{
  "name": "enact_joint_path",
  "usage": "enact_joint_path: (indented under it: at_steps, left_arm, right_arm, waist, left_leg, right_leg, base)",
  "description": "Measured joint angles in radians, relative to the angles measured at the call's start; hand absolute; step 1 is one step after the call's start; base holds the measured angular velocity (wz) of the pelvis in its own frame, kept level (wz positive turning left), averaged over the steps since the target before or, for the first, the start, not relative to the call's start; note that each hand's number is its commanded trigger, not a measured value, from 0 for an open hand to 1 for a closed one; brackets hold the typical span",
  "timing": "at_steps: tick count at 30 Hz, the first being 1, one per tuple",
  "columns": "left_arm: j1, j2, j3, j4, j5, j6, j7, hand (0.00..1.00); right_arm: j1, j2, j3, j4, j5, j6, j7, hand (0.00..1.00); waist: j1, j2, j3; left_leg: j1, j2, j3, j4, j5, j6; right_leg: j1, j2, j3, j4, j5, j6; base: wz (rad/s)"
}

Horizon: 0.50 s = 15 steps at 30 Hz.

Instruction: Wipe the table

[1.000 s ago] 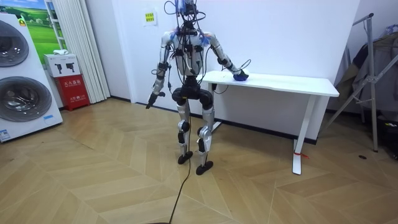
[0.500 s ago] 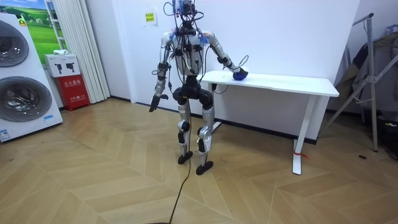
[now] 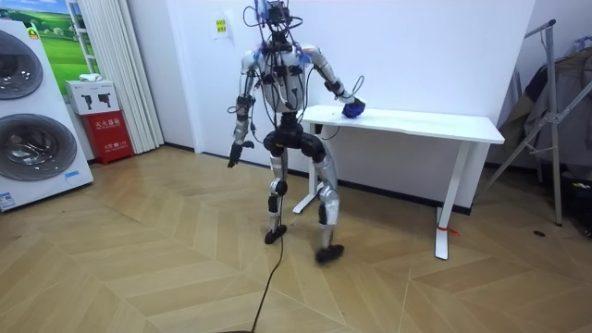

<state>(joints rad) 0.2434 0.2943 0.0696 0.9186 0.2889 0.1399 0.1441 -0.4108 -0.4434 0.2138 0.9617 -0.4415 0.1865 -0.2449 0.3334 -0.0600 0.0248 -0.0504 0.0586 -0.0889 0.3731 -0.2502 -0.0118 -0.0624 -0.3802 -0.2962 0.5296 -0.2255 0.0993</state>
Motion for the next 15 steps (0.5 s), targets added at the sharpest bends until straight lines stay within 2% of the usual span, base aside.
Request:
enact_joint_path:
  at_steps: [1, 2, 3, 4, 5, 6, 7, 8, 9, 10, 11, 12, 13, 14, 15]
  left_arm:
    - [-0.012, 0.006, 0.008, -0.004, 0.004, -0.002, 0.000, 0.00]
    - [-0.024, 0.026, 0.004, -0.008, 0.005, -0.007, 0.001, 0.00]
    - [-0.023, 0.046, 0.007, -0.021, 0.005, -0.015, 0.002, 0.00]
    - [-0.022, 0.056, 0.008, -0.026, 0.007, -0.015, 0.002, 0.00]
    - [-0.019, 0.073, 0.010, -0.027, 0.007, -0.015, 0.003, 0.00]
    - [-0.015, 0.089, 0.019, -0.027, 0.006, -0.014, 0.006, 0.00]
    - [-0.011, 0.091, 0.027, -0.025, 0.005, -0.014, 0.007, 0.00]
    - [0.017, 0.074, 0.041, -0.022, 0.003, -0.012, 0.016, 0.00]
    - [0.040, 0.049, 0.051, -0.029, -0.002, -0.014, 0.017, 0.00]
    - [0.047, 0.038, 0.055, -0.032, 0.000, -0.016, 0.017, 0.00]
    - [0.059, 0.015, 0.056, -0.035, 0.001, -0.016, 0.019, 0.00]
    - [0.064, -0.006, 0.056, -0.034, 0.005, -0.015, 0.019, 0.00]
    - [0.064, -0.012, 0.056, -0.035, 0.007, -0.015, 0.020, 0.00]
    - [0.056, -0.017, 0.056, -0.037, 0.008, -0.017, 0.022, 0.00]
    - [0.047, -0.018, 0.058, -0.033, 0.008, -0.018, 0.025, 0.00]
  right_arm:
    - [0.005, 0.000, -0.004, 0.001, 0.014, -0.006, 0.000, 1.00]
    - [0.019, 0.000, -0.019, 0.001, 0.057, -0.022, 0.000, 1.00]
    - [0.046, 0.005, -0.039, 0.001, 0.087, -0.043, 0.000, 1.00]
    - [0.064, 0.005, -0.055, 0.001, 0.089, -0.054, 0.000, 1.00]
    - [0.086, 0.007, -0.098, 0.000, 0.088, -0.078, 0.000, 1.00]
    - [0.116, 0.007, -0.126, 0.002, 0.089, -0.097, -0.001, 1.00]
    - [0.129, 0.005, -0.130, 0.002, 0.090, -0.108, -0.002, 1.00]
    - [0.153, 0.005, -0.131, -0.003, 0.087, -0.123, -0.004, 1.00]
    - [0.186, 0.005, -0.149, -0.026, 0.085, -0.127, -0.004, 1.00]
    - [0.200, 0.004, -0.161, -0.037, 0.077, -0.129, -0.004, 1.00]
    - [0.207, 0.004, -0.179, -0.038, 0.075, -0.134, -0.004, 1.00]
    - [0.207, 0.005, -0.174, -0.043, 0.074, -0.135, -0.004, 1.00]
    - [0.207, 0.008, -0.168, -0.049, 0.069, -0.136, -0.002, 1.00]
    - [0.202, 0.014, -0.155, -0.072, 0.033, -0.133, 0.005, 1.00]
    - [0.188, 0.022, -0.152, -0.091, -0.010, -0.126, 0.024, 1.00]
  waist:
    - [-0.003, 0.001, -0.0006]
    - [-0.012, 0.003, -0.0026]
    - [-0.030, -0.007, -0.0091]
    - [-0.038, -0.011, -0.0129]
    - [-0.049, -0.019, -0.0188]
    - [-0.055, -0.024, -0.0225]
    - [-0.056, -0.019, -0.0260]
    - [-0.053, 0.011, -0.0539]
    - [-0.074, 0.014, -0.0559]
    - [-0.086, 0.011, -0.0539]
    - [-0.112, 0.012, -0.0532]
    - [-0.117, 0.011, -0.0513]
    - [-0.117, 0.008, -0.0505]
    - [-0.118, -0.006, -0.0366]
    - [-0.108, -0.019, -0.0283]
  left_leg:
    - [-0.007, 0.014, -0.015, 0.009, -0.005, -0.012]
    - [-0.020, 0.045, -0.054, 0.025, -0.015, -0.042]
    - [-0.023, 0.072, -0.082, 0.024, -0.018, -0.070]
    - [-0.024, 0.085, -0.098, 0.023, -0.020, -0.087]
    - [-0.018, 0.107, -0.127, 0.024, -0.027, -0.118]
    - [-0.001, 0.139, -0.134, 0.019, -0.034, -0.158]
    - [0.013, 0.159, -0.130, 0.018, -0.038, -0.178]
    - [0.034, 0.225, -0.097, 0.003, -0.030, -0.191]
    - [0.058, 0.264, -0.046, -0.034, 0.011, -0.164]
    - [0.065, 0.273, -0.018, -0.056, 0.035, -0.154]
    - [0.087, 0.283, 0.019, -0.099, 0.085, -0.151]
    - [0.101, 0.278, 0.075, -0.114, 0.116, -0.152]
    - [0.100, 0.271, 0.107, -0.112, 0.123, -0.151]
    - [0.091, 0.242, 0.148, -0.096, 0.124, -0.152]
    - [0.072, 0.211, 0.174, -0.076, 0.120, -0.146]
  right_leg:
    - [0.009, -0.003, 0.002, -0.038, 0.016, 0.000]
    - [0.031, 0.000, -0.002, -0.124, 0.053, 0.004]
    - [0.056, 0.002, -0.013, -0.209, 0.104, 0.006]
    - [0.073, 0.004, -0.016, -0.246, 0.131, 0.009]
    - [0.088, 0.016, -0.026, -0.287, 0.172, 0.017]
    - [0.095, 0.035, -0.034, -0.280, 0.212, 0.018]
    - [0.098, 0.049, -0.056, -0.257, 0.191, 0.070]
    - [0.098, 0.094, -0.074, -0.203, 0.124, 0.099]
    - [0.097, 0.110, -0.098, -0.141, 0.062, 0.068]
    - [0.096, 0.110, -0.105, -0.112, 0.026, 0.059]
    - [0.095, 0.115, -0.117, -0.074, -0.021, 0.035]
    - [0.096, 0.125, -0.120, -0.060, -0.044, 0.003]
    - [0.095, 0.132, -0.120, -0.062, -0.050, -0.009]
    - [0.093, 0.143, -0.121, -0.065, -0.060, -0.042]
    - [0.082, 0.145, -0.122, -0.074, -0.061, -0.070]
  base:
    - [0.44]
    - [0.62]
    - [0.69]
    - [0.69]
    - [0.53]
    - [0.40]
    - [0.08]
    - [0.17]
    - [0.31]
    - [0.74]
    - [0.65]
    - [0.54]
    - [0.34]
    - [0.35]
    - [0.29]
